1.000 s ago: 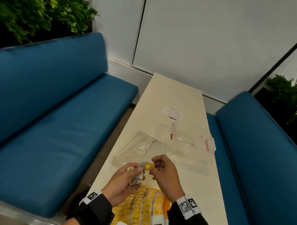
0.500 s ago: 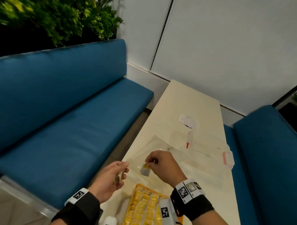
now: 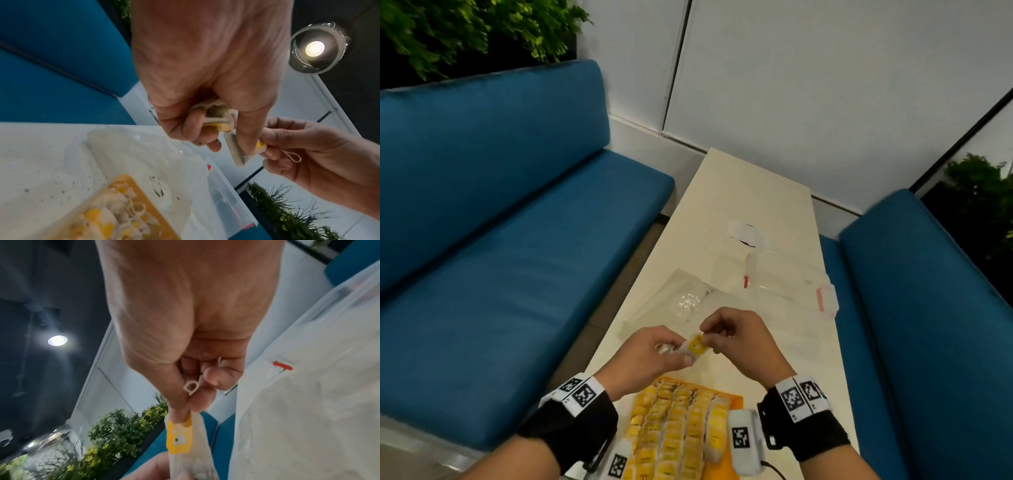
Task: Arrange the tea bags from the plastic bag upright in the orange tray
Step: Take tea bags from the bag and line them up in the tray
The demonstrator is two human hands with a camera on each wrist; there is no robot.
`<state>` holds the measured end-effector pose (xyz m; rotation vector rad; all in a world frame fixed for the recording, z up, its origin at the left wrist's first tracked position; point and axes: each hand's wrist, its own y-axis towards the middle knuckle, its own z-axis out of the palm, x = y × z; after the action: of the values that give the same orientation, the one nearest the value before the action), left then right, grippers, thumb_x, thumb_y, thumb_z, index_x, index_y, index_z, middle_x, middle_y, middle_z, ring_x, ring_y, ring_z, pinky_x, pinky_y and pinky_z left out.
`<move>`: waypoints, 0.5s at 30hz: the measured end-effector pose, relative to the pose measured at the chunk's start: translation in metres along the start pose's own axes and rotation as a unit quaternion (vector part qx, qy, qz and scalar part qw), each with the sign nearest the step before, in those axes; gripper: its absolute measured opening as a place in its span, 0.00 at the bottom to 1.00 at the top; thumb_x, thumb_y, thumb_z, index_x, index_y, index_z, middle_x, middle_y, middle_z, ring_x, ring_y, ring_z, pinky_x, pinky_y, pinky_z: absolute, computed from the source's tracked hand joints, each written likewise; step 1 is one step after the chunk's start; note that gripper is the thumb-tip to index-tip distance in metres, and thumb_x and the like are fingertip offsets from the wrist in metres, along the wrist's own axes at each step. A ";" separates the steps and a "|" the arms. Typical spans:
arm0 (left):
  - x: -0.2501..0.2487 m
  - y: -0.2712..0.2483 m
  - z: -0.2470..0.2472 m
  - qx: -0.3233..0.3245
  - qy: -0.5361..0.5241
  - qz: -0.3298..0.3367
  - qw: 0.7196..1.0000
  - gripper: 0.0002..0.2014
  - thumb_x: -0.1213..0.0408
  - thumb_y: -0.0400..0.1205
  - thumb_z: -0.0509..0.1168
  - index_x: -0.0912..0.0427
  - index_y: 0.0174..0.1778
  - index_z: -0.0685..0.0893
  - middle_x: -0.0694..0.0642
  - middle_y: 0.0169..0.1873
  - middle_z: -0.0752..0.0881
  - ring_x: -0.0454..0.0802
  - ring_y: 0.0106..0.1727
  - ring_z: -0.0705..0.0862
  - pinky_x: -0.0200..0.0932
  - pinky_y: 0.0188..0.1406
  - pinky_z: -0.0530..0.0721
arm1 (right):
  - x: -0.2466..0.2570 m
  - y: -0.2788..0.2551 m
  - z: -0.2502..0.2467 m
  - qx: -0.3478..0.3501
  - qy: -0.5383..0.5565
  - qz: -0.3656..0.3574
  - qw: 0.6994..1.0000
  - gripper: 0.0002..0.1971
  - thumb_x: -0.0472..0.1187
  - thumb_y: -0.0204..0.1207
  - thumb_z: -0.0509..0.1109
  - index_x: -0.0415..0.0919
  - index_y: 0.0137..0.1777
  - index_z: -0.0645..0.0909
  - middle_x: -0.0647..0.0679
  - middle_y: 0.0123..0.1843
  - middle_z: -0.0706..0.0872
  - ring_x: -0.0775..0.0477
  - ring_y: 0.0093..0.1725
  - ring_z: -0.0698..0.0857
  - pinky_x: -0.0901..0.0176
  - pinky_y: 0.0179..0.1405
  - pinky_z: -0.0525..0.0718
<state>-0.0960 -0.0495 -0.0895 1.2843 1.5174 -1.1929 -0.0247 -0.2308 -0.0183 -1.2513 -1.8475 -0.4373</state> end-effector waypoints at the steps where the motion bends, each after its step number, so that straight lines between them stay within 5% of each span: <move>1: -0.001 0.000 0.005 0.005 0.000 0.003 1.000 0.06 0.53 0.73 0.82 0.46 0.42 0.94 0.42 0.41 0.89 0.34 0.41 0.84 0.28 0.41 0.77 | -0.006 -0.004 -0.002 -0.004 0.005 0.009 1.000 0.11 0.30 0.69 0.79 0.49 0.39 0.89 0.50 0.34 0.88 0.56 0.31 0.84 0.67 0.35 0.81; 6: -0.004 0.002 0.030 0.031 -0.005 0.013 0.999 0.04 0.57 0.74 0.81 0.49 0.42 0.95 0.42 0.37 0.92 0.34 0.37 0.85 0.29 0.39 0.80 | -0.025 -0.022 -0.010 -0.018 0.019 0.049 0.998 0.10 0.31 0.70 0.79 0.48 0.40 0.89 0.42 0.35 0.89 0.53 0.31 0.84 0.63 0.29 0.80; 10: 0.002 0.001 0.040 0.050 0.018 0.023 0.998 0.13 0.52 0.69 0.84 0.42 0.48 0.93 0.44 0.47 0.90 0.38 0.47 0.88 0.37 0.48 0.86 | -0.030 -0.032 -0.014 0.000 -0.013 0.057 0.998 0.09 0.31 0.70 0.79 0.47 0.37 0.89 0.55 0.30 0.88 0.59 0.31 0.84 0.68 0.32 0.80; 15: 0.002 0.003 0.050 0.032 0.039 0.056 0.997 0.04 0.51 0.72 0.82 0.43 0.37 0.93 0.46 0.43 0.88 0.40 0.45 0.85 0.33 0.45 0.78 | -0.035 -0.039 -0.012 0.000 -0.037 0.057 0.998 0.07 0.33 0.70 0.79 0.47 0.39 0.90 0.56 0.31 0.89 0.60 0.33 0.84 0.65 0.36 0.83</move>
<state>-0.0935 -0.0971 -0.1035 1.4540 1.4517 -1.1398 -0.0483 -0.2768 -0.0323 -1.3814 -1.8256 -0.3323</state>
